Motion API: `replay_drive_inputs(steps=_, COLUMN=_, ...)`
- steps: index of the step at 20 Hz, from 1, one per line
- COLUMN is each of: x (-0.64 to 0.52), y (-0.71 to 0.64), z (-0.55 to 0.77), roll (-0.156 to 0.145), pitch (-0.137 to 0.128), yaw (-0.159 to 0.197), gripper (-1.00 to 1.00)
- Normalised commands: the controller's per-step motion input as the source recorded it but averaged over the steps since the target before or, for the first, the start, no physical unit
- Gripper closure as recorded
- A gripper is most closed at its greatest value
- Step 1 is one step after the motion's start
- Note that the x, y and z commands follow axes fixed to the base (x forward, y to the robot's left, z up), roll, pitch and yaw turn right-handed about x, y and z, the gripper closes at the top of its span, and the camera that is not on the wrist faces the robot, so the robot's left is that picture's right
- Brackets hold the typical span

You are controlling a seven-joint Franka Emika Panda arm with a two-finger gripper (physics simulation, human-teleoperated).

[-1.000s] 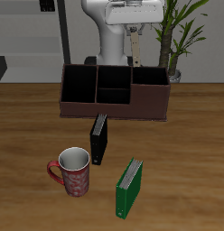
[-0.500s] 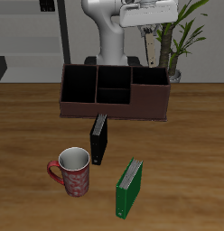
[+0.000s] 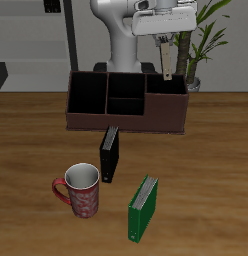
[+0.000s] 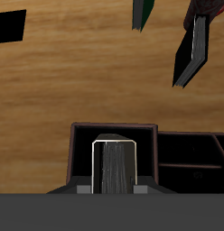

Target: Place the yellow book into the back desk caddy's right compartment

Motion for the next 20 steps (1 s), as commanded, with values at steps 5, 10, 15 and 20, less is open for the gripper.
replay_drive_inputs(steps=5, x=0.04, y=-0.02, z=-0.25, roll=0.013, pitch=0.041, yaw=-0.022, gripper=1.00)
replay_drive_inputs(steps=10, x=0.04, y=0.00, z=-0.24, roll=0.022, pitch=0.046, yaw=-0.022, gripper=1.00)
replay_drive_inputs(steps=15, x=0.01, y=0.03, z=-0.18, roll=0.007, pitch=0.028, yaw=-0.006, gripper=1.00)
replay_drive_inputs(steps=20, x=0.08, y=0.02, z=-0.20, roll=0.009, pitch=0.029, yaw=-0.001, gripper=1.00)
